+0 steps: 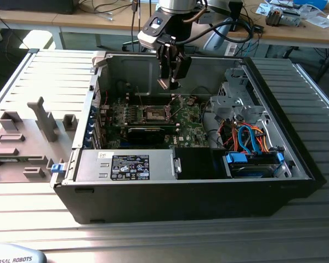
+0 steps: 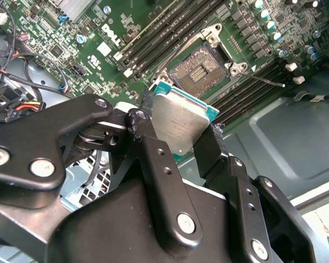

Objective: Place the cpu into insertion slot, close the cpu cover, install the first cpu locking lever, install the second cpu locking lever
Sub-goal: 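Place the cpu into insertion slot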

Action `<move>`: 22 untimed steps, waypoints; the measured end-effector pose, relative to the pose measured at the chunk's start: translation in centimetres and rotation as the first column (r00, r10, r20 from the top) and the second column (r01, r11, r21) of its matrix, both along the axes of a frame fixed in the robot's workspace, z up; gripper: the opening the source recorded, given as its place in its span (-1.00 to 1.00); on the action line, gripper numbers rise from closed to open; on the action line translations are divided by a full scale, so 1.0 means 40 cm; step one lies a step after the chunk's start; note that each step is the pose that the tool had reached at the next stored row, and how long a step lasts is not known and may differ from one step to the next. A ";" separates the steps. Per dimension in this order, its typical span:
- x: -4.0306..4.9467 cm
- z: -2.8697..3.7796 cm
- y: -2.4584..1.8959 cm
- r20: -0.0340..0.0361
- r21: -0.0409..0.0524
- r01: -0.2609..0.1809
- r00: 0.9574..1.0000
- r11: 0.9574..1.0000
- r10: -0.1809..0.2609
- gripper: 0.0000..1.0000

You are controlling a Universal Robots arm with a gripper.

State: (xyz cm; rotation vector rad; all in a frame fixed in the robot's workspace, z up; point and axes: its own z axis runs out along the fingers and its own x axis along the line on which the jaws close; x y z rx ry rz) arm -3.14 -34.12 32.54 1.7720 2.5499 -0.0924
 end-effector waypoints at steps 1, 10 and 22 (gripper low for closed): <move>0.000 0.000 0.000 0.000 0.000 0.000 1.000 1.000 0.000 0.08; 0.000 0.000 0.000 0.000 0.000 0.014 1.000 1.000 -0.014 0.08; 0.000 0.000 -0.001 0.000 -0.001 0.030 1.000 1.000 -0.030 0.08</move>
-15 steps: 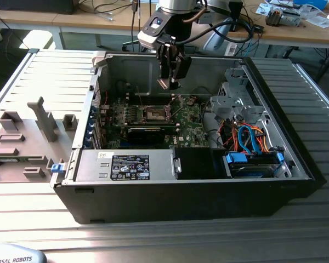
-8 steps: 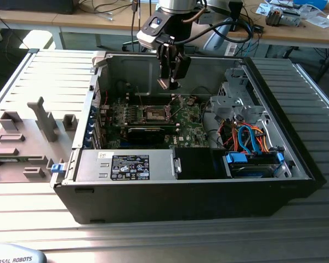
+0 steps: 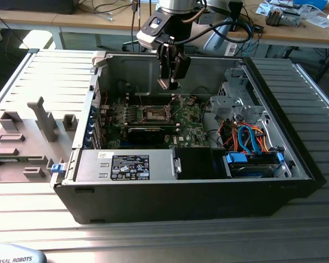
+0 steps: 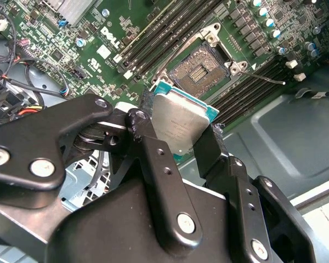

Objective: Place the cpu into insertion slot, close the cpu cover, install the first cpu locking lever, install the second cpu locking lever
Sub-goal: 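Place the cpu into insertion slot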

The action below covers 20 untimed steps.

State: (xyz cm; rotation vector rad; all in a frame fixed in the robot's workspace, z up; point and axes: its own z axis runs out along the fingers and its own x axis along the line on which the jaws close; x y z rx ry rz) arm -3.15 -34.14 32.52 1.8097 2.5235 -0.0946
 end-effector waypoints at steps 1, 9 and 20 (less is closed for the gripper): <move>0.000 0.000 0.000 0.000 0.000 0.000 1.000 1.000 0.000 0.08; 0.000 0.000 0.000 0.000 0.000 0.008 1.000 1.000 -0.008 0.08; 0.000 0.000 0.000 0.000 -0.004 0.016 1.000 1.000 -0.016 0.08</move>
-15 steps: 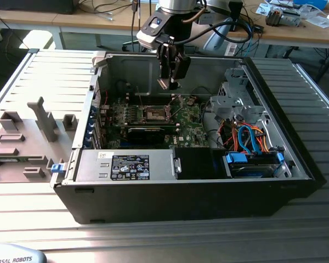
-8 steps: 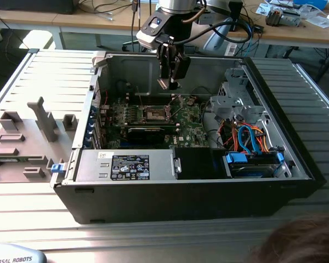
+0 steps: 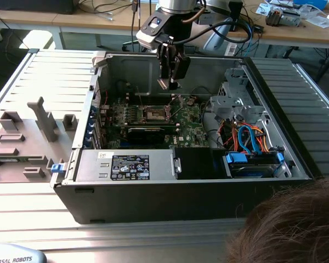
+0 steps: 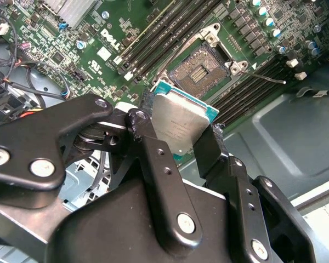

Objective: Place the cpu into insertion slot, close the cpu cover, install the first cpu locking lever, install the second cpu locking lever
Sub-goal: 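Place the cpu into insertion slot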

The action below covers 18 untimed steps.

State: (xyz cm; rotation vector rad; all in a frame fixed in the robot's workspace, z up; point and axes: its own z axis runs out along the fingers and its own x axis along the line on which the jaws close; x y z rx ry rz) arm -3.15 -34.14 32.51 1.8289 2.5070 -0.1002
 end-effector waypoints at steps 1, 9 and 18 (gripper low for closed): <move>0.000 0.000 0.000 0.000 0.000 0.001 1.000 1.000 -0.001 0.08; 0.000 0.000 0.000 0.000 0.000 0.008 1.000 1.000 -0.008 0.08; 0.000 0.000 0.000 0.000 0.000 0.014 1.000 1.000 -0.014 0.08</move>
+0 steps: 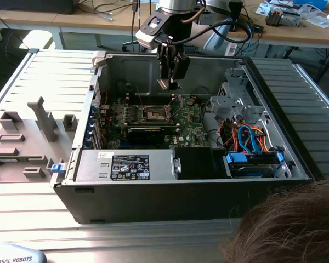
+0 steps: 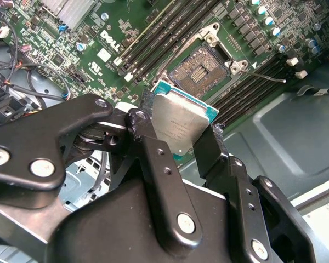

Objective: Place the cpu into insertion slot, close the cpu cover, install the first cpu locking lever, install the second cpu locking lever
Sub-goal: 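Place the cpu into insertion slot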

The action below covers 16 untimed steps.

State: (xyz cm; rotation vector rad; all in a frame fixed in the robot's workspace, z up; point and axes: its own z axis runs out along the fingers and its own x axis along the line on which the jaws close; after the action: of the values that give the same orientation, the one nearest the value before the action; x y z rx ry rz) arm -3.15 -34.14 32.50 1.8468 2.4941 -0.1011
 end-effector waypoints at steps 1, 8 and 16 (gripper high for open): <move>0.000 0.000 0.000 0.000 0.000 0.000 1.000 1.000 0.000 0.08; 0.000 0.000 0.000 0.000 -0.002 0.005 1.000 1.000 -0.005 0.08; 0.000 0.000 0.000 0.000 -0.002 0.010 1.000 1.000 -0.010 0.08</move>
State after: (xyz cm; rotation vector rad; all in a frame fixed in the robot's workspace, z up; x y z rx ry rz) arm -3.15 -34.14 32.51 1.8591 2.4841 -0.1034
